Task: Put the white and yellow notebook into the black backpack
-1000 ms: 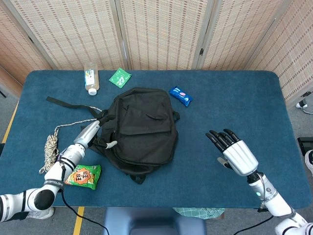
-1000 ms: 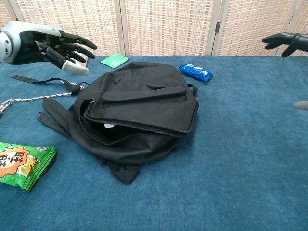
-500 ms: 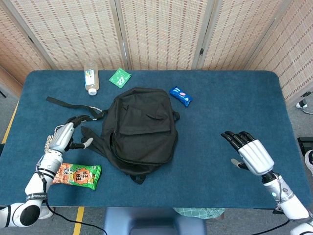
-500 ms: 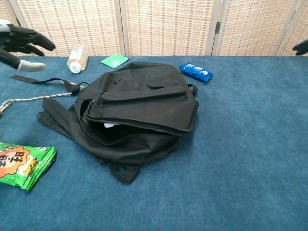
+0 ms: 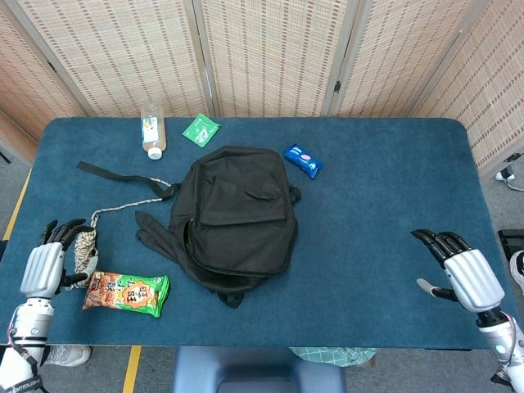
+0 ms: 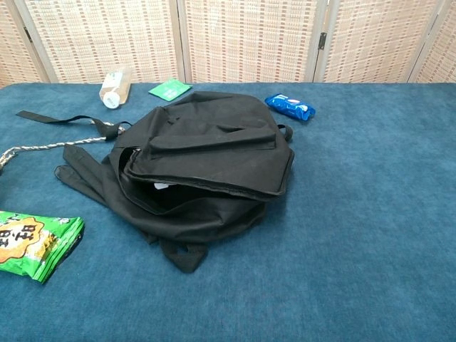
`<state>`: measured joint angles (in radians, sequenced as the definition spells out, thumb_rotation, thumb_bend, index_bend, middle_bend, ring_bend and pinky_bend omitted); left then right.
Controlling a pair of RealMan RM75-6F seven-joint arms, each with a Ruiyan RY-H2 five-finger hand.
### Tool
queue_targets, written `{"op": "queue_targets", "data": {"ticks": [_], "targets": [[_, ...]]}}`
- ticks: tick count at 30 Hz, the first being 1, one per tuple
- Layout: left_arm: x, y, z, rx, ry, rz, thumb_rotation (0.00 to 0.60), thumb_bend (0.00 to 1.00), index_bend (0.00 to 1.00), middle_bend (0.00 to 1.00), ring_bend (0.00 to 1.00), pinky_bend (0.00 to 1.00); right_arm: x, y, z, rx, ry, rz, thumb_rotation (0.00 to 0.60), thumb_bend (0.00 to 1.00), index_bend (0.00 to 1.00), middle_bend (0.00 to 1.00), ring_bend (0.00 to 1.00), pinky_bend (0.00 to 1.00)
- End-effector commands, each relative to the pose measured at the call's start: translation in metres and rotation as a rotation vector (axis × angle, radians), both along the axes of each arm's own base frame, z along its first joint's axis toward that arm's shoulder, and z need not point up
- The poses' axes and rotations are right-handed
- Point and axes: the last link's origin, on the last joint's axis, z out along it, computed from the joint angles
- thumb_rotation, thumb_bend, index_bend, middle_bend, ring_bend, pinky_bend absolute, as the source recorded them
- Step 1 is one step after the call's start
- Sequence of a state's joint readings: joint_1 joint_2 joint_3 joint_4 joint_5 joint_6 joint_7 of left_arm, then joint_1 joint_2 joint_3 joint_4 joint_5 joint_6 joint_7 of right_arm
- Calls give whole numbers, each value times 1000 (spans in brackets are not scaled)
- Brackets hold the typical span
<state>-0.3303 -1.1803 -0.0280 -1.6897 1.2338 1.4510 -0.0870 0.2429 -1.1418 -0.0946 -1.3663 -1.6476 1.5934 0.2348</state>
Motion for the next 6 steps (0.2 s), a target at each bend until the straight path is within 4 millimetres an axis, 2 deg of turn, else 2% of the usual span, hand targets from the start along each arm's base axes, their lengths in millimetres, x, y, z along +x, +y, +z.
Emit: {"op": "queue_targets", "data": {"ticks": [1,6], "targets": [[-9,-24,3,22,20,23,600,404,318,216,197,0,-6,14,6,-28,-15,-33,600,191,171,214,282,223],[-16,-55,5,32,24,49,600,403,312,216,196,0,-14,36,10,-61,-37,-83,600,191,171,213,281,223]]}}
